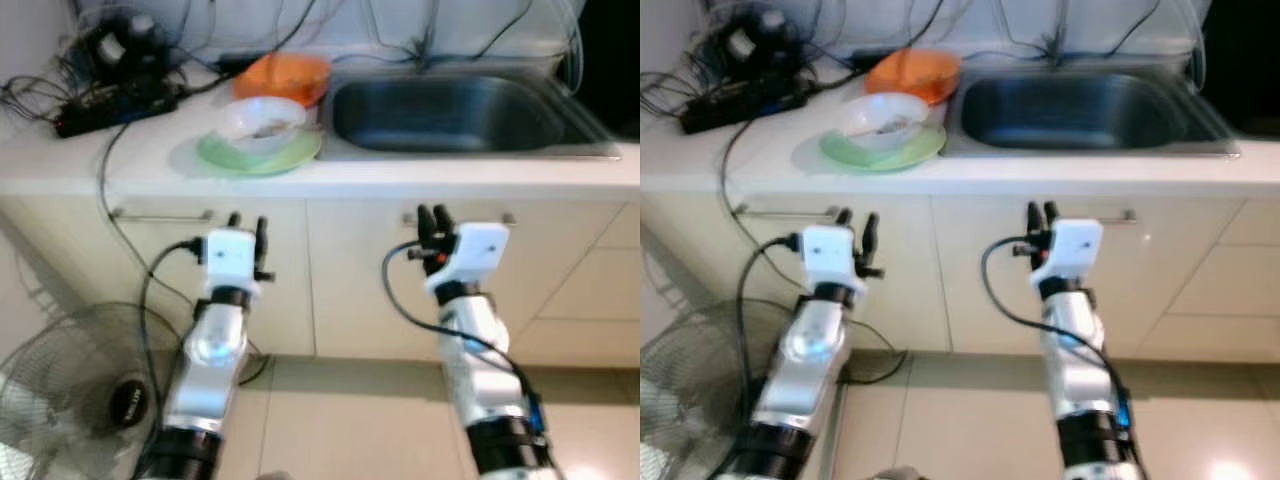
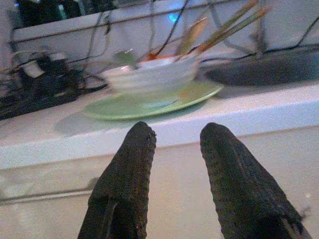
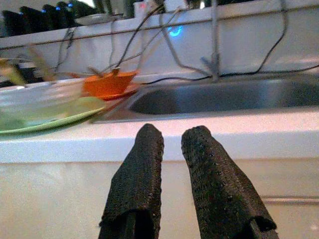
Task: Kitchen organization
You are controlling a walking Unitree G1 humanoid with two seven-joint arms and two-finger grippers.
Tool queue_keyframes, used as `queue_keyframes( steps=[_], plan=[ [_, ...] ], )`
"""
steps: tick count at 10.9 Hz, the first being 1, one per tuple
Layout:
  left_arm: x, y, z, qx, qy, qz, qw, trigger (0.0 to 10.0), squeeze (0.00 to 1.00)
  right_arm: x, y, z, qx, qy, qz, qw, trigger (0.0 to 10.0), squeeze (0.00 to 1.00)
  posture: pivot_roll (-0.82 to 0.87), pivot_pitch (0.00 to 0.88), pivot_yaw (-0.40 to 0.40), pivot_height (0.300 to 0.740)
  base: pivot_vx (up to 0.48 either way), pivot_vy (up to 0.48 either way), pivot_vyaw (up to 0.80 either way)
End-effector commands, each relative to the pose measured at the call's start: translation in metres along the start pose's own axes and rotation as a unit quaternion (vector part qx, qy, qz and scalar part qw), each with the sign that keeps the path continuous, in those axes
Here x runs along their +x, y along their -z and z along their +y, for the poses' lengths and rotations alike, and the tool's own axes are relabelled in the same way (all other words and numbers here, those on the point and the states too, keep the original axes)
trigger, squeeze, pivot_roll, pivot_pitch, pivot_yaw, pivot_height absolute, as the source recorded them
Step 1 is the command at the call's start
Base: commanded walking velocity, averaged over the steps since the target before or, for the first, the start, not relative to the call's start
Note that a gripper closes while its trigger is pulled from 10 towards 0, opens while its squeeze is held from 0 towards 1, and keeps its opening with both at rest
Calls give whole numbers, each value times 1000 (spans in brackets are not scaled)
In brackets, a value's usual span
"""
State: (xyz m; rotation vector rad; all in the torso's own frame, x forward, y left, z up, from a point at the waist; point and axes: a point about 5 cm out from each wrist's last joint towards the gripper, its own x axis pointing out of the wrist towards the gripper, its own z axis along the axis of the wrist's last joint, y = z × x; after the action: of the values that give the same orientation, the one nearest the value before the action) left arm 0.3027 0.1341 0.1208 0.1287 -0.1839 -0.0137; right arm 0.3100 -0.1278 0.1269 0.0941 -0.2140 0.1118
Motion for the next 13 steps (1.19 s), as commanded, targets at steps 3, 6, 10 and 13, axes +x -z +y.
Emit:
queue_keyframes(
  steps=[3,6,10,13],
  plan=[
    [1,-3,-5,0,5,-3,1000,10000,0,1,-1,-7,-5,7,1,1000,10000,0,47,0,88,740,0,0,0],
    [2,-2,-5,2,8,-1,1000,10000,0,1,5,-9,6,24,17,1000,10000,0,48,0,91,740,0,0,-204],
    [2,-2,-7,1,10,-1,1000,10000,0,3,2,-8,0,19,6,1000,10000,0,47,0,90,740,0,0,-200],
    [2,-2,-6,1,9,-2,1000,10000,0,3,2,-7,0,14,4,1000,10000,0,48,0,87,740,0,0,0]
  ],
)
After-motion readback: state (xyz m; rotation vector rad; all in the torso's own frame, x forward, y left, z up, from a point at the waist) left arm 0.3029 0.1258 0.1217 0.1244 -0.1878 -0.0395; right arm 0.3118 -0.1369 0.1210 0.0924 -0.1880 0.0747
